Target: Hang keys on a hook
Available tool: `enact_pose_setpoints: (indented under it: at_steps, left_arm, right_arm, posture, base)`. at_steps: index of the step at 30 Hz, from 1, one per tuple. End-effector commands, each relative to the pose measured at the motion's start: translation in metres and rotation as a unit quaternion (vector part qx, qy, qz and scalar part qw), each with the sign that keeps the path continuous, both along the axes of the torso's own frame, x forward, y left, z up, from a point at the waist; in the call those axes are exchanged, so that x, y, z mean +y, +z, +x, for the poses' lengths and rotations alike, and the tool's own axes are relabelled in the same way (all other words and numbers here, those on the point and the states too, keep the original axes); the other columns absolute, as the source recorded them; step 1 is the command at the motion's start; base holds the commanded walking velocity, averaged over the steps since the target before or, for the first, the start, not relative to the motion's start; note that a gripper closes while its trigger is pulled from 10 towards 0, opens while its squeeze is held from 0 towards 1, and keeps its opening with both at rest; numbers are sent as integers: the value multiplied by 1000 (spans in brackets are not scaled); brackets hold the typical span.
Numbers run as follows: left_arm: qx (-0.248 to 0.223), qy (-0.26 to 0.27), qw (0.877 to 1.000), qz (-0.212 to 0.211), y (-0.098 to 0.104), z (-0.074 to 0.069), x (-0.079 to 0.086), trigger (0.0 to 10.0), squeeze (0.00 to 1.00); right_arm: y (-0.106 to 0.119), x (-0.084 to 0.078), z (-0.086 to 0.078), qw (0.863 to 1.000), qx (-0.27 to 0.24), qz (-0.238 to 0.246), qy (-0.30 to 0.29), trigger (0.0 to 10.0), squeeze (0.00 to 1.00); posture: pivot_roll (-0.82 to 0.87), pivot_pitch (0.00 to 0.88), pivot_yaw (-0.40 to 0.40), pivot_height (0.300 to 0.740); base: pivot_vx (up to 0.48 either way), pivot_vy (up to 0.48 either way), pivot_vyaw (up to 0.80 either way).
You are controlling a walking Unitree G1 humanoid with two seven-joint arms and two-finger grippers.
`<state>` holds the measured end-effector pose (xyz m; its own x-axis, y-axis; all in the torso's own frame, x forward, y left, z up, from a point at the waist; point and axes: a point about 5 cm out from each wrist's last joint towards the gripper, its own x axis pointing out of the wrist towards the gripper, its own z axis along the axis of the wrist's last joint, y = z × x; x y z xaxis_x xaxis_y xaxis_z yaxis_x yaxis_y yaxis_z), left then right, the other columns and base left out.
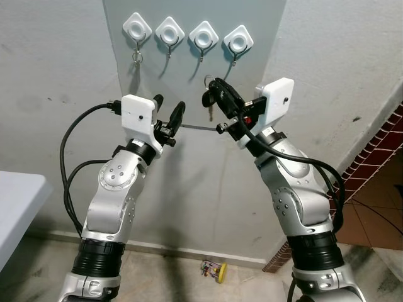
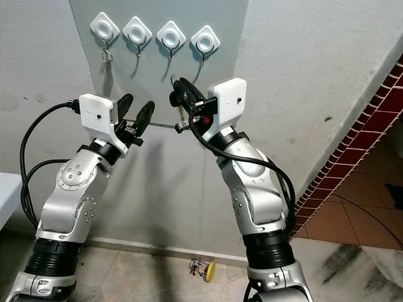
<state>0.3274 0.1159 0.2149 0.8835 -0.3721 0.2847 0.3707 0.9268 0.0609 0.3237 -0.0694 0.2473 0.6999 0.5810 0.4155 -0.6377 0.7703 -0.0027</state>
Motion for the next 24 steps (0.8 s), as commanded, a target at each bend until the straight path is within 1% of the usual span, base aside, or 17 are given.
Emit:
enact_pose_setpoints:
  at_steps: [1,8,15,24]
  left_arm:
    - [-15,-8,1000,0,8,-1,-4,10000,0]
    - [-16,-11,1000,-1,9,-3,-4,10000,0]
    - [-18,-10,1000,-2,10,-5,-4,10000,0]
    - [-17,-10,1000,-3,11,-6,-5,10000,0]
  right_arm:
    - [6,0,5,1000,3,11,1,10000,0]
    - [9,4,13,999,16,25,11,10000,0]
    - [9,4,21,999,27,37,16,10000,0]
    - [20,5,35,998,30,55,13,10000,0]
  posture:
    - [-59,41,-54,740]
    - [-50,39,-62,740]
    - [-43,41,-67,740]
    - [-43,58,-72,740]
  base:
    - [0,0,0]
    - [0,0,0]
    - [0,0,0]
    - [0,0,0]
